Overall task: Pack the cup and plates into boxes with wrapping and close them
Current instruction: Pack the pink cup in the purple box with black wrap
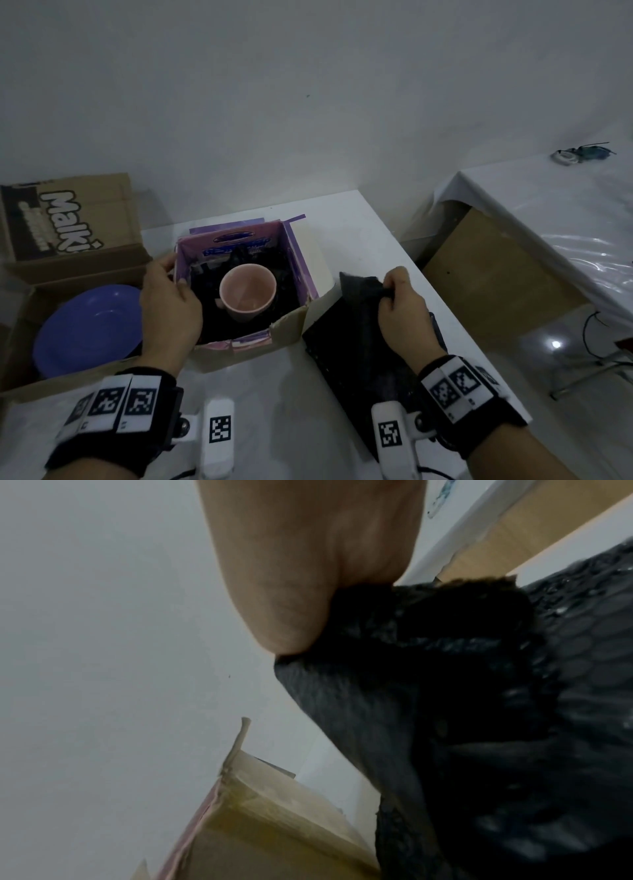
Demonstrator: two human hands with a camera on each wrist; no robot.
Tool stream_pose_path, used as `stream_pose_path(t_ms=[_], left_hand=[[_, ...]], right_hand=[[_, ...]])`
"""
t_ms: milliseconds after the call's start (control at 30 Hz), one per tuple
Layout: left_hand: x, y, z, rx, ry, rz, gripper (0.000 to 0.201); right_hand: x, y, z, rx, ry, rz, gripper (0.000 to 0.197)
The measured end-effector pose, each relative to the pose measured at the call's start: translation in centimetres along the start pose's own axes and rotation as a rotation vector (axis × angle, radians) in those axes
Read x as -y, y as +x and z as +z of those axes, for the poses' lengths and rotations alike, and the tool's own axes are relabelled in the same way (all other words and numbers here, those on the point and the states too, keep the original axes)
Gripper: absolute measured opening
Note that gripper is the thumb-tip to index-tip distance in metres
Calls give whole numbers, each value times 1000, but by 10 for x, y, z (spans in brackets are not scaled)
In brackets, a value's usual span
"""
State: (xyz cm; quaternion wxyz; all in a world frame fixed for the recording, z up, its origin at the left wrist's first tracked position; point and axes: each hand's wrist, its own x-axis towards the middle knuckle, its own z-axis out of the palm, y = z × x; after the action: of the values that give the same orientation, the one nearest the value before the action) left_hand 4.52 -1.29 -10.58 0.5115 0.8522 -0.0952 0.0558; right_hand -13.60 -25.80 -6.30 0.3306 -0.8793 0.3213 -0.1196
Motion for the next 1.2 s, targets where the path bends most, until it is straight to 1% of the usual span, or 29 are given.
stream_pose_path(t_ms=[67, 100, 133, 200, 267, 300, 367, 433, 467, 567, 600, 633, 700, 733, 800, 867, 900, 1000, 1100, 1133, 1200], left_hand=[[2, 0, 0, -5, -5, 4, 35], [3, -1, 0, -6, -9, 3, 35], [4, -1, 0, -4, -17, 2, 36], [5, -1, 0, 1, -32, 3, 36], [5, -1, 1, 2, -42, -2, 36], [5, -1, 1, 4, -49, -9, 36], [7, 0, 1, 10, -73, -27, 35], [8, 1, 2, 14, -106, -54, 34], [8, 1, 2, 13, -127, -65, 34], [5, -1, 1, 4, -220, -87, 29], [3, -2, 1, 2, -263, -96, 26], [1, -3, 1, 1, -308, -107, 23], [-3, -3, -1, -5, -385, -136, 21], [-3, -3, -1, -8, -409, -148, 21], [-3, -3, -1, -11, -439, -160, 21], [-3, -3, -1, -11, -460, -175, 20], [-2, -3, -1, -7, -470, -186, 19], [-1, -3, -3, 27, -488, -214, 20], [0, -3, -5, 28, -469, -217, 26], [1, -3, -4, 21, -467, -210, 29], [1, -3, -4, -1, -465, -198, 33]], right_hand=[[3, 2, -3, -40, 100, 21, 32], [6, 3, -4, -49, 157, 38, 37], [9, 5, -4, -60, 218, 47, 34], [14, 9, -5, -79, 299, 75, 18], [16, 15, -5, -64, 255, 97, 30], [17, 19, -6, -54, 187, 89, 29], [23, 27, -9, -57, 82, 40, 19], [32, 33, -13, -101, 47, -26, 15], [39, 35, -15, -155, 45, -71, 15], [71, 38, -13, -402, 133, -265, 17], [83, 38, -9, -458, 172, -343, 18], [94, 37, -4, -475, 210, -422, 20], [115, 35, 12, -416, 263, -554, 29], [123, 33, 23, -356, 273, -593, 35], [134, 28, 47, -211, 280, -624, 43], [138, 23, 72, -70, 285, -604, 45], [139, 22, 82, -17, 286, -574, 42], [139, 23, 105, 68, 242, -481, 29], [146, 27, 121, 192, 97, -477, 23], [149, 29, 125, 235, 4, -505, 24], [156, 34, 130, 301, -260, -571, 30]])
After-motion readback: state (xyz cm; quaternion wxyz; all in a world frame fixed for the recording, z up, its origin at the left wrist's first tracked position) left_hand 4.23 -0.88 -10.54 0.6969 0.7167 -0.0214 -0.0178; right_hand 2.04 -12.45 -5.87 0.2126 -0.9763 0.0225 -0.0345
